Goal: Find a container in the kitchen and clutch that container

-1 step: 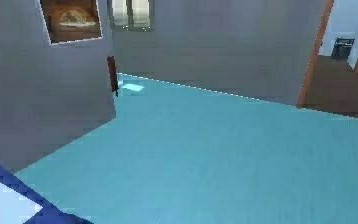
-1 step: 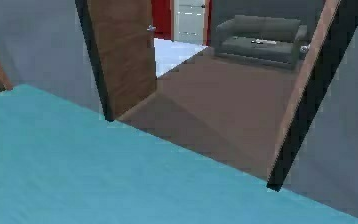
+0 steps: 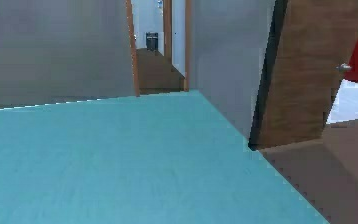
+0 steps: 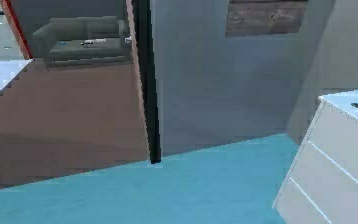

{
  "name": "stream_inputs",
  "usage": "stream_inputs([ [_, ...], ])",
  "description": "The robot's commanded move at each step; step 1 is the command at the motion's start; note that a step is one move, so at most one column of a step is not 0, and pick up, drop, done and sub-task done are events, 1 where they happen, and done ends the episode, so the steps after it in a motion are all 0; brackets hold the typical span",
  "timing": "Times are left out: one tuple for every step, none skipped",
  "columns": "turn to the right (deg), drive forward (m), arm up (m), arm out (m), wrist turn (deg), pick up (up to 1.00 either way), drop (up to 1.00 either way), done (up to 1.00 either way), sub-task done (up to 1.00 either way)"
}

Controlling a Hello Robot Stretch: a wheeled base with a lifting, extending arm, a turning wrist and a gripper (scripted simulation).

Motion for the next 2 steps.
stream_inputs([
  [45.0,0.00,0.00,0.00,0.0,0.00,0.00,0.00,0.00],
  [6.0,0.00,0.00,0.00,0.0,0.00,0.00,0.00,0.00],
])
